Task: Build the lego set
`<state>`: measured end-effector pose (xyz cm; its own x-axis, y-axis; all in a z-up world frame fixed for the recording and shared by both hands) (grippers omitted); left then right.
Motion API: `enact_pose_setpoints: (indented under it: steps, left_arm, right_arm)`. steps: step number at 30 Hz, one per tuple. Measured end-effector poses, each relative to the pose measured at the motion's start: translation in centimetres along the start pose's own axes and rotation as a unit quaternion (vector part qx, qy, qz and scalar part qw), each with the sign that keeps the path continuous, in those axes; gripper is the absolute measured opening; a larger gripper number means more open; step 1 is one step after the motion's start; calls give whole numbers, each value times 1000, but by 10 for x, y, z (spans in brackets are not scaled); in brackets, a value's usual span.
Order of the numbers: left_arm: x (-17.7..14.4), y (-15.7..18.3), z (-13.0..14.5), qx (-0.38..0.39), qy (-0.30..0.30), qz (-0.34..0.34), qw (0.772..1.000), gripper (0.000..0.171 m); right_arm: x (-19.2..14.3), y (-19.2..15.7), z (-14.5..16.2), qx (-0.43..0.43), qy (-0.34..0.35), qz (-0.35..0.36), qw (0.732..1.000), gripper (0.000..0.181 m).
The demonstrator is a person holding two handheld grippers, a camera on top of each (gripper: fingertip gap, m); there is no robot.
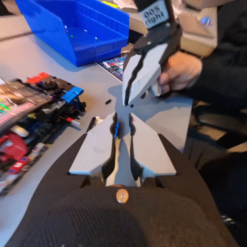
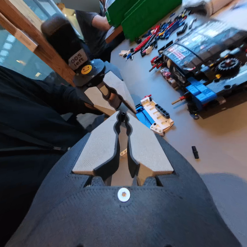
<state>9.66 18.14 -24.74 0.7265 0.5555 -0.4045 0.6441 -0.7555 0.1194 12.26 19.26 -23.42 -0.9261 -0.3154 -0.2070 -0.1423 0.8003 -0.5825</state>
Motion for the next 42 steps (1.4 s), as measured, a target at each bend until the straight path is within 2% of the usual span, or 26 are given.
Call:
enact_pose_setpoints:
  steps: [4,7,11,15,17,20,24,30,34,36,38,40,42]
  left_arm:
    - [-10,3,-7,181,-13,-52,982,32]
    - [-10,10,-16,256,-6,-65,965,38]
    - [-2,18,-16,249,-8,-47,967,33]
    - [-2,21,-16,247,6,-39,968,20]
    - [-2,21,-15,245,6,-38,969,19]
    - [-1,19,-14,252,13,-60,966,18]
    - [-6,15,-23,247,55,-101,962,14]
    - [-3,21,-21,262,64,-113,956,14]
    - [-1,23,-21,282,61,-124,949,14]
    - [0,24,-17,274,51,-112,954,15]
    - [0,23,-6,269,21,-85,959,22]
    - [-4,25,6,253,-14,-34,967,20]
    - [-7,18,13,190,-53,-7,980,25]
  right_arm:
    - [-3,2,0,133,0,-85,987,2]
    - [2,-2,3,166,-5,-124,978,2]
    - [6,-11,-1,175,13,-156,972,1]
    - [8,-13,4,173,-1,-157,972,2]
    - [8,-14,5,174,-1,-155,973,2]
    - [9,-12,4,175,11,-150,973,2]
    - [8,-16,-3,199,65,-189,959,4]
    - [5,-18,2,186,68,-187,962,4]
    - [3,-18,4,160,51,-175,970,3]
    - [3,-17,7,134,20,-151,979,2]
    - [2,-8,12,103,-22,-93,990,2]
    - [0,5,18,46,-73,-8,996,2]
    - [-2,10,19,-36,-105,57,992,2]
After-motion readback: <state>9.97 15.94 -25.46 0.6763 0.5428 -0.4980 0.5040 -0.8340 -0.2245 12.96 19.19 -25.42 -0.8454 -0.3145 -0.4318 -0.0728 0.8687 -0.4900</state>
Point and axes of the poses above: each gripper's, where its closed fingertips meet, x out along the fingers, z out of its underside, y = z × x across the jaws, the point moved 2 cm from there along -x, back along the fingers, and after that the axes turned 2 degrees about -z, right-handed, at the moved point
